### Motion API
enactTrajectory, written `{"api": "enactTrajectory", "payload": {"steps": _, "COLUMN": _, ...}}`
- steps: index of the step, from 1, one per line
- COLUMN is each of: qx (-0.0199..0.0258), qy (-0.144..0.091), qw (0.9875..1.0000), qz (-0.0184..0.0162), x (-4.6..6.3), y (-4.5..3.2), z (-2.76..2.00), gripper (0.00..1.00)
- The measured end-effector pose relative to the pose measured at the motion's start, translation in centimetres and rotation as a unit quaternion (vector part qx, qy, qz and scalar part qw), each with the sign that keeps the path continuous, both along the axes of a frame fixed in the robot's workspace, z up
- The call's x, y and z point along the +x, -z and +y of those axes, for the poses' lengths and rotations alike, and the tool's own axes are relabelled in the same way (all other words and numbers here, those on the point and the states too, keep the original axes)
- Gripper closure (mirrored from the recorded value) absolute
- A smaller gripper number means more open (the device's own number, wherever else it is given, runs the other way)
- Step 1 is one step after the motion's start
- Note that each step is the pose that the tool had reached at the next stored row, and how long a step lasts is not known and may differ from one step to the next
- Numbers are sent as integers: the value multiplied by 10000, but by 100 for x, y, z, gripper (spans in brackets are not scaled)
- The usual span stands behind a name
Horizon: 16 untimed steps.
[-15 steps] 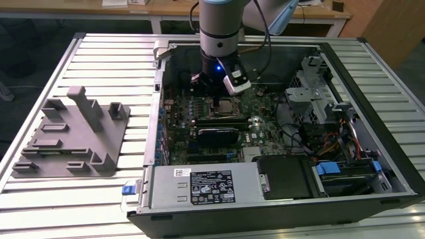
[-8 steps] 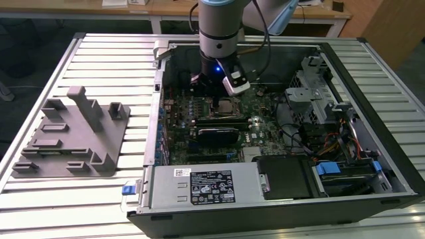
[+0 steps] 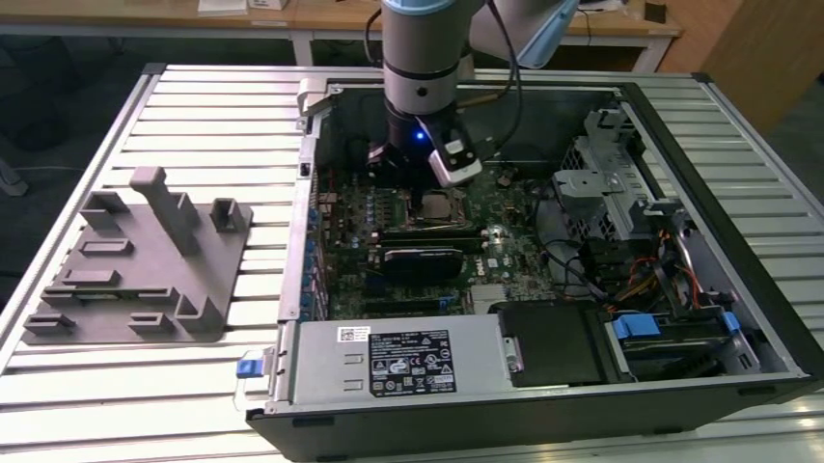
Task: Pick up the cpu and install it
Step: 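Close the cpu cover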
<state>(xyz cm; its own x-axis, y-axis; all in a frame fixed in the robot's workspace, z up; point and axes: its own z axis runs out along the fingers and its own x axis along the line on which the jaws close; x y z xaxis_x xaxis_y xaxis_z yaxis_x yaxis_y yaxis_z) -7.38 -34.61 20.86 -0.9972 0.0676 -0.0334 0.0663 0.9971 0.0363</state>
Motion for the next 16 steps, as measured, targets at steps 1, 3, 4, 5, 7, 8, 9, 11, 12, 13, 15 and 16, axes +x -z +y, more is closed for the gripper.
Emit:
{"api": "enactTrajectory", "payload": {"steps": 1, "qx": -1, "qy": 0, "qw": 10000, "qz": 1, "x": -2, "y": 4, "z": 1, "gripper": 89}}
{"api": "enactTrajectory", "payload": {"steps": 3, "qx": -1, "qy": 0, "qw": 10000, "qz": 1, "x": -13, "y": 28, "z": 5, "gripper": 89}}
{"api": "enactTrajectory", "payload": {"steps": 4, "qx": -1, "qy": 0, "qw": 10000, "qz": 1, "x": -14, "y": 30, "z": 5, "gripper": 89}}
{"api": "enactTrajectory", "payload": {"steps": 5, "qx": -2, "qy": 0, "qw": 10000, "qz": 1, "x": -14, "y": 31, "z": 5, "gripper": 89}}
{"api": "enactTrajectory", "payload": {"steps": 7, "qx": -1, "qy": 0, "qw": 10000, "qz": 1, "x": -14, "y": 35, "z": 5, "gripper": 89}}
{"api": "enactTrajectory", "payload": {"steps": 8, "qx": -2, "qy": 0, "qw": 10000, "qz": 1, "x": -14, "y": 36, "z": 5, "gripper": 89}}
{"api": "enactTrajectory", "payload": {"steps": 9, "qx": -1, "qy": 0, "qw": 10000, "qz": 1, "x": -14, "y": 37, "z": 5, "gripper": 89}}
{"api": "enactTrajectory", "payload": {"steps": 11, "qx": 0, "qy": 0, "qw": 10000, "qz": 0, "x": -14, "y": 42, "z": 5, "gripper": 89}}
{"api": "enactTrajectory", "payload": {"steps": 12, "qx": 0, "qy": 0, "qw": 10000, "qz": 0, "x": -14, "y": 45, "z": 5, "gripper": 89}}
{"api": "enactTrajectory", "payload": {"steps": 13, "qx": -1, "qy": 0, "qw": 10000, "qz": 1, "x": -14, "y": 57, "z": 5, "gripper": 89}}
{"api": "enactTrajectory", "payload": {"steps": 15, "qx": -1, "qy": 0, "qw": 10000, "qz": 1, "x": -14, "y": 60, "z": 5, "gripper": 89}}
{"api": "enactTrajectory", "payload": {"steps": 16, "qx": -1, "qy": 0, "qw": 10000, "qz": 1, "x": -14, "y": 61, "z": 5, "gripper": 89}}
